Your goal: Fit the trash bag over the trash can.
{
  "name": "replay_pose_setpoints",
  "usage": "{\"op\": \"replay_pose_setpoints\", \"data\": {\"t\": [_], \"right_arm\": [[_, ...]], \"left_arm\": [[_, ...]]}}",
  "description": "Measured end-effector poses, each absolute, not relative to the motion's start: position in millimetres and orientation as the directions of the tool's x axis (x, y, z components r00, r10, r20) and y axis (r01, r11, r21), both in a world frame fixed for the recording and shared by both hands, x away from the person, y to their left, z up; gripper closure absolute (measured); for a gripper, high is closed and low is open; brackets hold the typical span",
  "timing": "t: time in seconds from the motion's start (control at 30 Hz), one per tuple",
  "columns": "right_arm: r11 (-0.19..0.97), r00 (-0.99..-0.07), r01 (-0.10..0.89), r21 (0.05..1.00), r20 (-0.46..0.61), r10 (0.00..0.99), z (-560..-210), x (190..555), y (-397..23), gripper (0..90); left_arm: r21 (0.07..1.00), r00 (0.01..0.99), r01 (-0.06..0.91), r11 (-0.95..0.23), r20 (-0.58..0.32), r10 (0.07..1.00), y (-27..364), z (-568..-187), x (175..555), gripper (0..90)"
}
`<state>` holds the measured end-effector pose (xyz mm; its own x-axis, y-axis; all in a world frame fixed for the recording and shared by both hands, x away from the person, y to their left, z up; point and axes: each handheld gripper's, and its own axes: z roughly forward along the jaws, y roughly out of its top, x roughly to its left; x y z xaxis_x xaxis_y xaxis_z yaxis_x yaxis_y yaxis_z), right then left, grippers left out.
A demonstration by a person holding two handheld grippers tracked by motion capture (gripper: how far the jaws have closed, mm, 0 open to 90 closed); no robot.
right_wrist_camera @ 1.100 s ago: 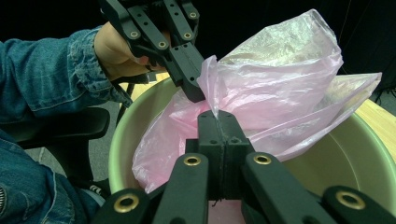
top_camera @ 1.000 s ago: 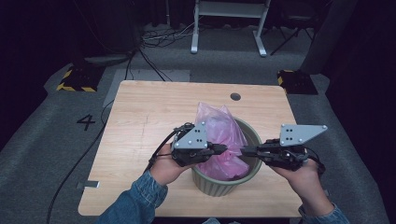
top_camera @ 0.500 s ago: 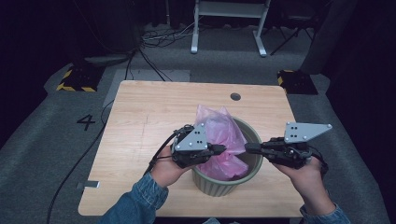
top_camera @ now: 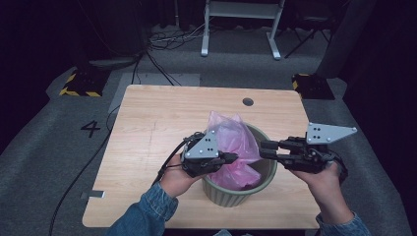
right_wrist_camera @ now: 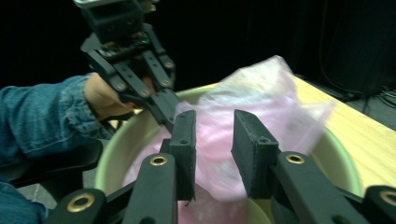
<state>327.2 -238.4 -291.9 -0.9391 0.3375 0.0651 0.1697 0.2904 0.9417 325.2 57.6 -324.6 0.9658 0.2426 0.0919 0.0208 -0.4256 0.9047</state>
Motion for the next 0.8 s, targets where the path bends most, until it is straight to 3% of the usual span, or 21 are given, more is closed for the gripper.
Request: {"op": "replay_pose_setpoints", "data": {"t": [0.8], "right_arm": [[0.269, -0.943, 0.154, 0.951, 0.060, 0.326, -291.5, 326.2, -227.9, 67.6]], "left_arm": [[0.902, 0.969, 0.012, -0.431, 0.097, 0.229, 55.2, -325.0, 323.1, 89.8]]}}
